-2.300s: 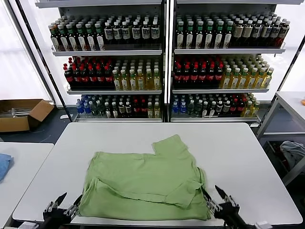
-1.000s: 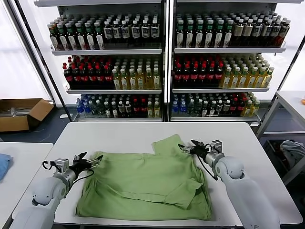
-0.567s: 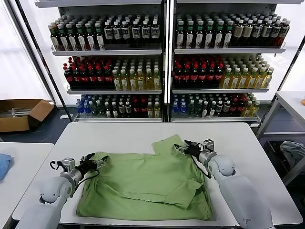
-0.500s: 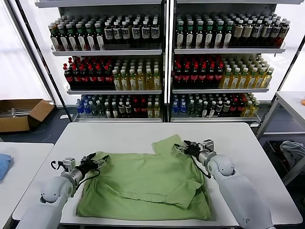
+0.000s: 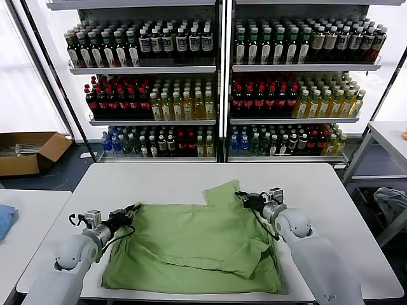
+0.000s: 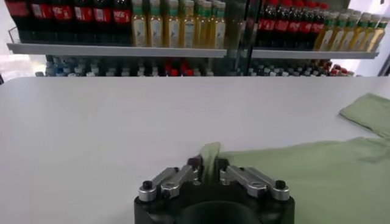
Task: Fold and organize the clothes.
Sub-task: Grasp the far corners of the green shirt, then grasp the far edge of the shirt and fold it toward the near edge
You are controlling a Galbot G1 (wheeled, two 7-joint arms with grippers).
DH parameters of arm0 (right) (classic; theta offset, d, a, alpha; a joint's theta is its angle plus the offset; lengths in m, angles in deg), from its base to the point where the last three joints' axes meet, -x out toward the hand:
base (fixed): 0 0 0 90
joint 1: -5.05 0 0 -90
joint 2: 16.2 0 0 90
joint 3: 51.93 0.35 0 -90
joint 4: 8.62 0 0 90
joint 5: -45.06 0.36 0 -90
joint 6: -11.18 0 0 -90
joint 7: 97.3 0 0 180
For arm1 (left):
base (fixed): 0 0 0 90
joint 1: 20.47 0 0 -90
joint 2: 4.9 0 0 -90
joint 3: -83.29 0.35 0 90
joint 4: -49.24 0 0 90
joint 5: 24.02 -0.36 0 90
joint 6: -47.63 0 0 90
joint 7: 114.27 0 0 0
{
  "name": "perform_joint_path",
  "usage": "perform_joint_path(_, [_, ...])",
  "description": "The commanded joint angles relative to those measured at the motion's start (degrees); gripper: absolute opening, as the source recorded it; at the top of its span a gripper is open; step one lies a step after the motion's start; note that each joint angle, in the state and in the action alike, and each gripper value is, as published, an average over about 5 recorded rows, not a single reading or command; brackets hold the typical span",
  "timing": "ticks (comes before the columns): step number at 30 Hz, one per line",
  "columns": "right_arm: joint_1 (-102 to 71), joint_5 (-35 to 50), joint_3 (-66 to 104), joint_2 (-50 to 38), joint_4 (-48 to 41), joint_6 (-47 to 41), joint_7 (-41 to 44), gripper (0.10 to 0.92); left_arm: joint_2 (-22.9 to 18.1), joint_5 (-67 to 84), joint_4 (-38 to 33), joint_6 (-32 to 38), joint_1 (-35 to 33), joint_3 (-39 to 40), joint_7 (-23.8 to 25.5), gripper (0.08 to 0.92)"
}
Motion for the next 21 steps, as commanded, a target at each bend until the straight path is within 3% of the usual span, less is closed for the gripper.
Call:
perform_joint_path(1, [-1.0, 3.5, 1.9, -0.1, 4.5, -0.1, -1.1, 0.106, 0.6, 0.3, -3.0, -0.4, -0.4, -0.5, -0.8, 0.148])
perform_joint_path(6, [-2.7, 5.1, 4.1, -1.0, 8.1, -0.5, -1.4, 0.106, 1.2, 1.0, -6.4, -0.4, -1.6, -2.5, -1.2, 0.089])
perform_joint_path(21, [-26.0, 10.8, 16.3, -4.2, 32.7, -0.8, -3.2, 0.106, 1.0, 3.9, -21.9, 0.7, -14.2, -11.2, -3.1, 0.088])
